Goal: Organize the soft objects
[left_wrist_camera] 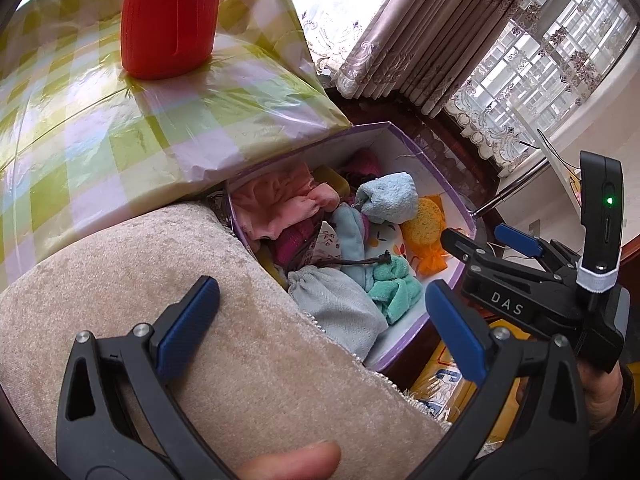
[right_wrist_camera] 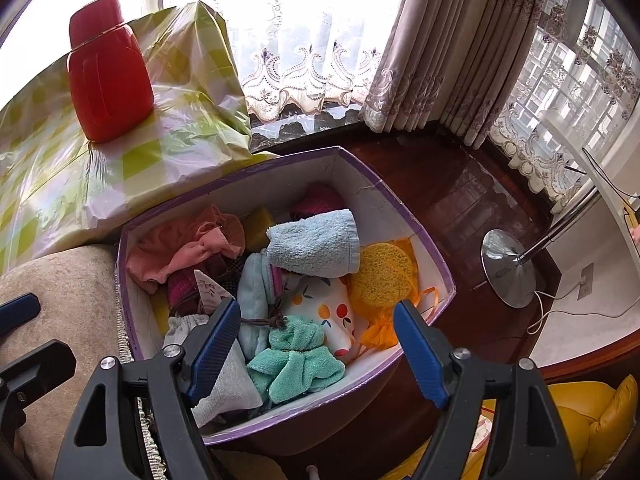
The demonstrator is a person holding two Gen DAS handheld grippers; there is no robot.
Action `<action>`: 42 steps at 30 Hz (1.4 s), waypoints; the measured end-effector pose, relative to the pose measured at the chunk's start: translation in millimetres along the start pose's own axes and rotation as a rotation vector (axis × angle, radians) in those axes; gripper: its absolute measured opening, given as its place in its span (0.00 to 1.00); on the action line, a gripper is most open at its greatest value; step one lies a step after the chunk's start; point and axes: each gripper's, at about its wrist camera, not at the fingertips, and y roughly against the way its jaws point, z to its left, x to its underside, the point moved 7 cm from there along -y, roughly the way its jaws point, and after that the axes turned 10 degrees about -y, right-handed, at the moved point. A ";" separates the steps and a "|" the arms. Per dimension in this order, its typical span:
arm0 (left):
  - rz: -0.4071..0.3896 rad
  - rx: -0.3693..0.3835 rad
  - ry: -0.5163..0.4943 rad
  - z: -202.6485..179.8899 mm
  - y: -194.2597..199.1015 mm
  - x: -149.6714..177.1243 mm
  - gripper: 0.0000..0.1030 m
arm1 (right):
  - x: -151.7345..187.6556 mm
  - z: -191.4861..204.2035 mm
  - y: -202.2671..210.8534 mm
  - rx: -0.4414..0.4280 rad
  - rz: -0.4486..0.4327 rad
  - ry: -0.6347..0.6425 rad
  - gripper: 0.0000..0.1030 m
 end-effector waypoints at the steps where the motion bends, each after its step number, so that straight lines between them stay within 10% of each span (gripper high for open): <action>1: -0.005 0.004 -0.003 -1.3 0.6 -0.6 1.00 | 0.1 -0.1 -0.3 0.000 0.000 0.000 0.77; 42: 0.033 0.036 -0.011 -7.0 -8.6 -1.5 1.00 | 3.5 -1.4 -1.6 0.003 0.014 -0.006 0.77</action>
